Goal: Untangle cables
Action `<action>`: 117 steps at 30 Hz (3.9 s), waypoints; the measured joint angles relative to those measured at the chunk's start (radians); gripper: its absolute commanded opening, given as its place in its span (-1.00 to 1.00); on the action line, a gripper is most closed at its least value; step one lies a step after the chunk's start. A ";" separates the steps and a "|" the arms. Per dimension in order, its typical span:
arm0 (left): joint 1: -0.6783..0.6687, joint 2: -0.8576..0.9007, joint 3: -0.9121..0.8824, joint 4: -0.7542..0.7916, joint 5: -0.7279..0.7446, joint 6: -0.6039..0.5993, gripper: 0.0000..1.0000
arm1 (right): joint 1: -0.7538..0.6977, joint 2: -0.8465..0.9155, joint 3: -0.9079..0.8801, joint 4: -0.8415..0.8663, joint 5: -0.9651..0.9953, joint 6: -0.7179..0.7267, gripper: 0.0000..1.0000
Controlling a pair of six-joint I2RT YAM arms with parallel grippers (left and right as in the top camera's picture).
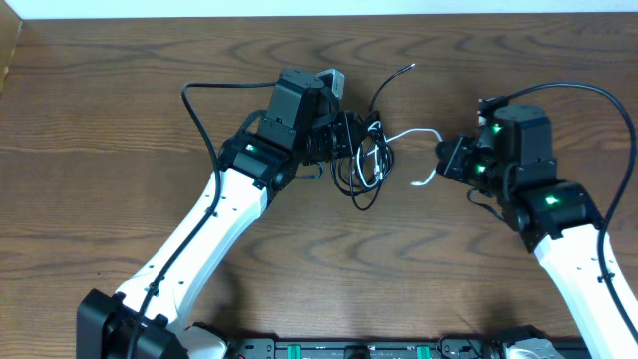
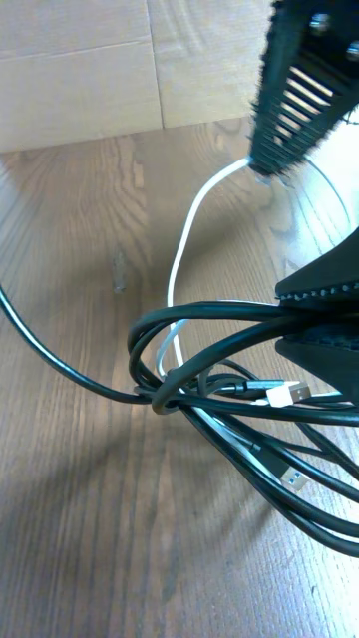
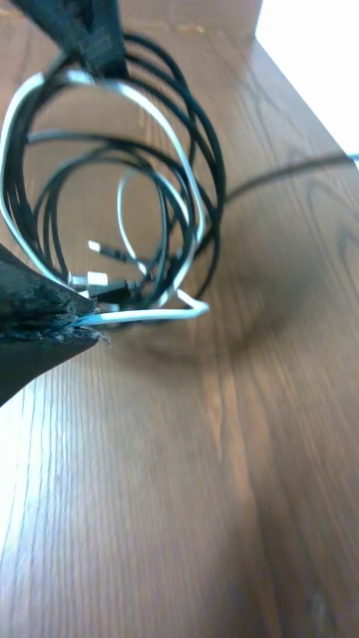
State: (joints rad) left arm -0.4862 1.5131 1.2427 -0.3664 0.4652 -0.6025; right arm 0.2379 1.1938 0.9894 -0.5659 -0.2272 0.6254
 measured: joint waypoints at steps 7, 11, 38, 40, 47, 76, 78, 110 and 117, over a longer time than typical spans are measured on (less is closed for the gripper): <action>0.000 0.000 0.000 0.000 0.000 0.000 -0.85 | -0.055 0.034 0.001 -0.052 0.053 -0.037 -0.98; 0.000 0.000 0.000 0.000 0.000 0.000 -0.85 | -0.055 0.114 0.001 -0.053 0.071 -0.060 -0.98; 0.000 0.000 0.001 0.413 0.111 -0.216 -0.85 | -0.048 0.340 0.002 -0.014 -0.073 -0.181 0.41; 0.000 0.000 0.001 0.431 0.113 -0.236 -0.85 | -0.048 0.340 0.002 -0.016 -0.100 -0.207 0.61; 0.006 0.000 0.001 0.438 0.113 -0.262 -0.85 | -0.074 0.340 0.002 -0.029 -0.167 -0.271 0.62; 0.017 0.000 0.001 0.371 0.113 -0.262 -0.85 | -0.063 0.291 0.019 0.273 -0.249 -0.264 -0.45; 0.017 0.000 0.001 0.345 0.113 -0.258 -0.85 | -0.063 0.292 0.019 0.275 -0.235 -0.251 -0.76; 0.021 -0.002 0.003 -0.135 -0.209 -0.006 0.12 | -0.063 0.214 0.463 -0.233 -0.195 -0.295 -0.98; 0.021 -0.002 0.003 -0.143 -0.210 0.010 0.12 | -0.063 0.213 0.598 -0.238 -0.195 -0.301 -0.97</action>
State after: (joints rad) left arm -0.4656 1.5116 1.2461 -0.5091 0.2554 -0.5922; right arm 0.1753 1.4067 1.5871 -0.8040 -0.4221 0.3244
